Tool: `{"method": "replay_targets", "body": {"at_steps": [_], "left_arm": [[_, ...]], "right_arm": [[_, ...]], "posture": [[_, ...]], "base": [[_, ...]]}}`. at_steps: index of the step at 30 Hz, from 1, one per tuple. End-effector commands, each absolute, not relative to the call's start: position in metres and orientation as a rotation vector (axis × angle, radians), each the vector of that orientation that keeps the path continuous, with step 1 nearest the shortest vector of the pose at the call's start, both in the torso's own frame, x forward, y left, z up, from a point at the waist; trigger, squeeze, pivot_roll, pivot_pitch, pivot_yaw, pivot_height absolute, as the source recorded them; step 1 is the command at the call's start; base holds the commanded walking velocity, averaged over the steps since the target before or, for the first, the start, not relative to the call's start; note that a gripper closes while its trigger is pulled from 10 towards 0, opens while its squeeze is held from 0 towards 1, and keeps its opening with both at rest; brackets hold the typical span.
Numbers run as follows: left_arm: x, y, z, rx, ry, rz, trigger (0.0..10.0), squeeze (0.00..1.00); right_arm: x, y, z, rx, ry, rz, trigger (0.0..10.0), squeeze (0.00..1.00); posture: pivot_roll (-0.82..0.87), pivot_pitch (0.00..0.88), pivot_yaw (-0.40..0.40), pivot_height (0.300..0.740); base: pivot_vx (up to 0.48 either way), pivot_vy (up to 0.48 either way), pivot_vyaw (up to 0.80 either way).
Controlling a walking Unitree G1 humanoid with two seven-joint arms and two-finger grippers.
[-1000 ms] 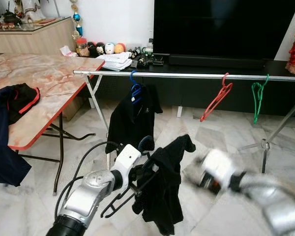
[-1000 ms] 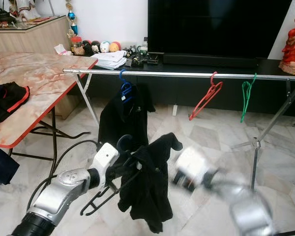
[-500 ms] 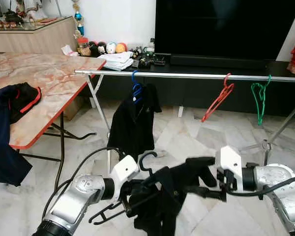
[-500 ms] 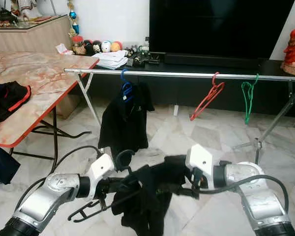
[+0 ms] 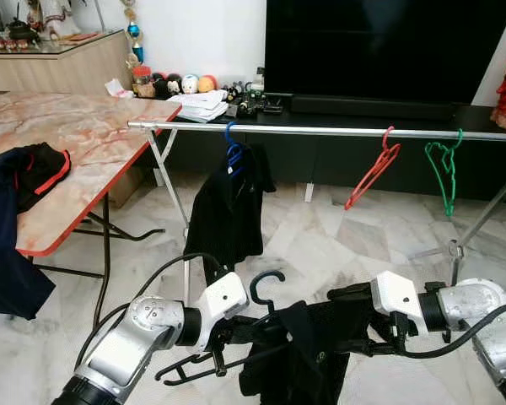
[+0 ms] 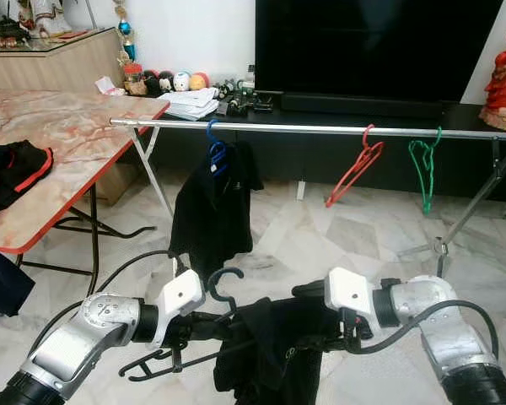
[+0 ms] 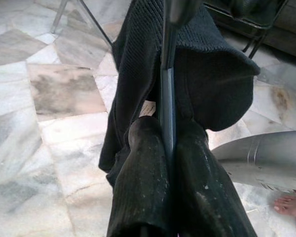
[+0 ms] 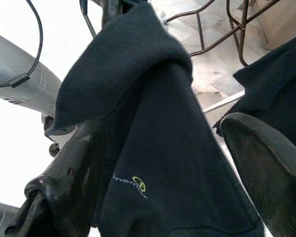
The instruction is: Hang hanger
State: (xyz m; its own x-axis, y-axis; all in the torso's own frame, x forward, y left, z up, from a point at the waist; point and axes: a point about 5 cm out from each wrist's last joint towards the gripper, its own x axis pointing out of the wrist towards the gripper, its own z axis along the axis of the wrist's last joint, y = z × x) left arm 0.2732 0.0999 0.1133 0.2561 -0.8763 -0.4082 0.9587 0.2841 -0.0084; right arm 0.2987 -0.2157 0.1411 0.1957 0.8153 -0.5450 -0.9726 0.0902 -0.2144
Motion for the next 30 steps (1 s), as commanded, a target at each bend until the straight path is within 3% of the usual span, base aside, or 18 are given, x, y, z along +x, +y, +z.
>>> {"method": "replay_targets", "body": {"at_steps": [1,19,30], "left_arm": [[0.273,0.093,0.127,0.285,0.306,-1.304,10.0,0.0],[0.269,0.073,0.138,0.325,0.271,-1.385,10.0,0.0],[0.269,0.071,0.141,0.323,0.262,-1.39,10.0,0.0]], "right_arm": [[0.301,-0.212,0.148,-0.583,0.279,1.382,10.0,0.0],[0.304,-0.193,0.132,-0.645,0.29,1.512,10.0,0.0],[0.308,-0.195,0.133,-0.62,0.278,1.482,10.0,0.0]], "posture": [[0.04,0.0,0.026,0.74],[0.06,0.0,0.015,0.74],[0.06,0.0,0.012,0.74]], "base": [[0.0,0.0,0.0],[0.0,0.0,0.0],[0.0,0.0,0.0]]}}
